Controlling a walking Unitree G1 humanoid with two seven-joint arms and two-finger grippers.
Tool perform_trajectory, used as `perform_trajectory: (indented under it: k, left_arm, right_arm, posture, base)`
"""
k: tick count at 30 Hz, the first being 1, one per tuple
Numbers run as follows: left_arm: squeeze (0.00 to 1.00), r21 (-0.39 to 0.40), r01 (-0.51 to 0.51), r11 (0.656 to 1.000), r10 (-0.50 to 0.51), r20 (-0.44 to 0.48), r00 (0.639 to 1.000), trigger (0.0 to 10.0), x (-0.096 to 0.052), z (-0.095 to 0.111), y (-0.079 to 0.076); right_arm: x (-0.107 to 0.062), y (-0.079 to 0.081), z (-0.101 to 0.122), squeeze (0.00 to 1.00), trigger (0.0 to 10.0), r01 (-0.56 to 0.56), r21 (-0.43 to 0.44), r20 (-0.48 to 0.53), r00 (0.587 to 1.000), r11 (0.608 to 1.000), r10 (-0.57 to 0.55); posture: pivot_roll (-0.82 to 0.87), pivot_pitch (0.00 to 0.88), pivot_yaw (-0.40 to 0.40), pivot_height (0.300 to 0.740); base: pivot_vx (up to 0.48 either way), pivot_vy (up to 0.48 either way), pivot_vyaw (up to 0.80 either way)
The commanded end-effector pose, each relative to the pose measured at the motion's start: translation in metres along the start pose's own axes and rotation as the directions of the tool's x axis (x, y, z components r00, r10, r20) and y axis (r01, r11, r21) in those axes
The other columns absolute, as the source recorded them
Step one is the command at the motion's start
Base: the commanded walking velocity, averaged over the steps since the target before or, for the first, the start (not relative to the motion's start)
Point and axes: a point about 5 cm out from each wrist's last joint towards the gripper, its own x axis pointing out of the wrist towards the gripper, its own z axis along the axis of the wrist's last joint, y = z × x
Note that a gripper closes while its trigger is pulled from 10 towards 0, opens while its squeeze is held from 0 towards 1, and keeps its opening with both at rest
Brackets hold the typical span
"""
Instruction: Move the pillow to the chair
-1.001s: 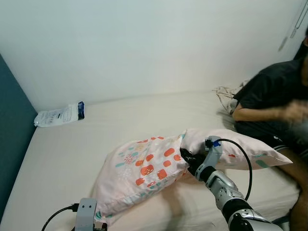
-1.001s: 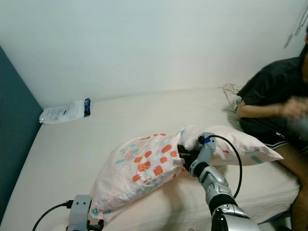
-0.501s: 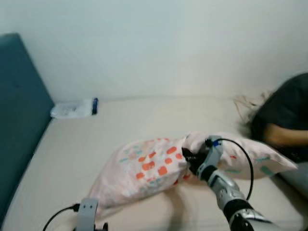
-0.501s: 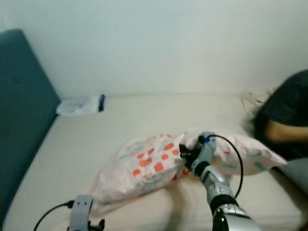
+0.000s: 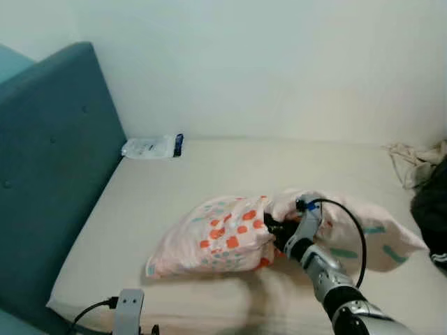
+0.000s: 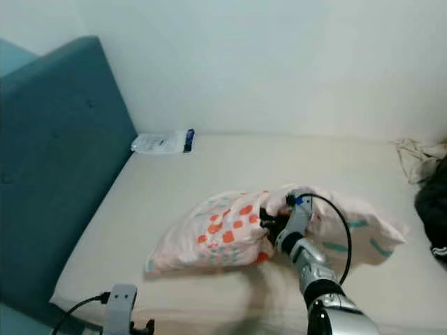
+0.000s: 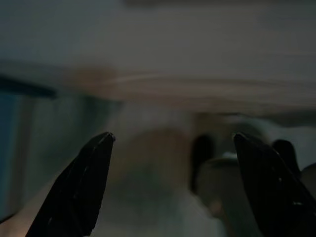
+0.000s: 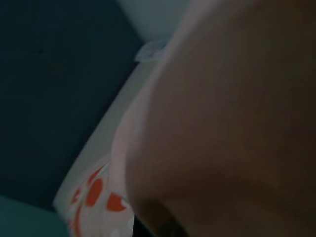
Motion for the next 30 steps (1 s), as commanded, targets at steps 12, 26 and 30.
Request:
perform_trajectory:
  k: [12, 26, 30]
  left_arm:
    - [0.00, 0.015, 0.015, 1.000, -0.015, -0.026, 1.000, 10.0, 0.000, -0.004, -0.005]
    - [0.00, 0.032, 0.011, 0.999, -0.009, -0.041, 0.999, 10.0, -0.001, -0.008, -0.002]
    - [0.00, 0.032, 0.012, 0.999, -0.010, -0.044, 0.999, 10.0, -0.002, -0.008, -0.003]
  right_arm:
    - [0.003, 0.015, -0.014, 0.00, 10.0, -0.097, -0.007, -0.057, 0.994, 0.995, 0.096]
    - [0.010, 0.040, -0.014, 0.00, 10.0, -0.306, 0.028, -0.014, 0.952, 0.952, 0.306]
    - [0.011, 0.044, -0.014, 0.00, 10.0, -0.343, 0.031, -0.014, 0.939, 0.939, 0.343]
  posture:
    - [-0.11, 0.031, -0.008, 0.740]
    - [-0.11, 0.040, -0.002, 0.740]
    - [-0.10, 0.042, -0.003, 0.740]
  base:
    - [0.000, 0.000, 0.79]
    - [0.000, 0.000, 0.79]
    - [0.000, 0.000, 0.79]
